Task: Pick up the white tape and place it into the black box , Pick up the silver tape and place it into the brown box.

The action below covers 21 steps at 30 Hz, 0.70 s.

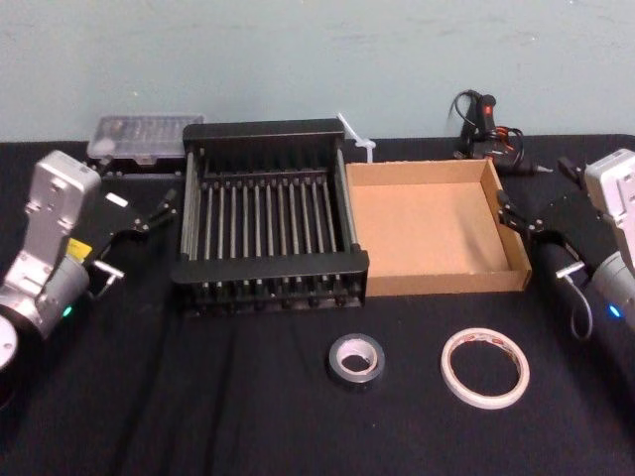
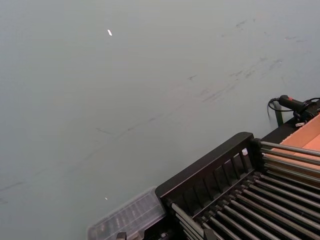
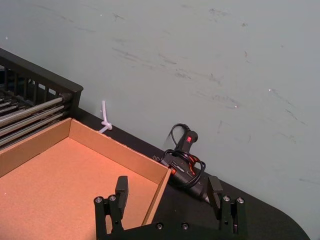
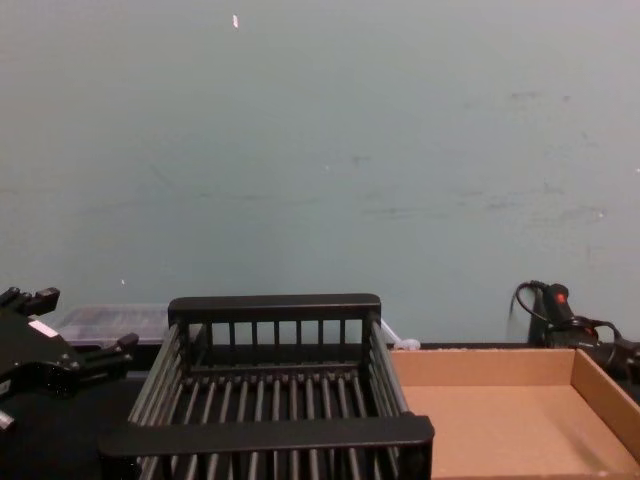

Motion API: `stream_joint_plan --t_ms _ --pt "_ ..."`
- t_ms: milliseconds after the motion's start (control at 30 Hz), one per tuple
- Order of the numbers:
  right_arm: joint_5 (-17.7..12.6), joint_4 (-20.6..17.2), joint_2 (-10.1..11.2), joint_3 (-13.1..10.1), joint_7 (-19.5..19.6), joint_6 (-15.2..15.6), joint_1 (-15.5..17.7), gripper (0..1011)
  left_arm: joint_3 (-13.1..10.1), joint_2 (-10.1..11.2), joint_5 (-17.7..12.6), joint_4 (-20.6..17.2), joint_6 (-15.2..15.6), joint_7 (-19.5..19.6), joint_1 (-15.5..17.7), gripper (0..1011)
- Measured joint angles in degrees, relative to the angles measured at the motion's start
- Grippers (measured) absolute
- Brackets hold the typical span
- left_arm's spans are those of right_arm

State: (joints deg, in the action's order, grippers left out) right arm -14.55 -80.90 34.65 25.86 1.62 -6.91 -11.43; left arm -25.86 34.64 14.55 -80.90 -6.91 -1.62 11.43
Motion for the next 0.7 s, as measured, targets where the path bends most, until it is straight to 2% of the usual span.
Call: stream_joint_plan --t_ms 700 --pt "0.0 0.0 0.0 0.0 0.0 0.0 0.0 1004 0.0 0.0 0.0 0.0 0.0 0.0 0.0 1001"
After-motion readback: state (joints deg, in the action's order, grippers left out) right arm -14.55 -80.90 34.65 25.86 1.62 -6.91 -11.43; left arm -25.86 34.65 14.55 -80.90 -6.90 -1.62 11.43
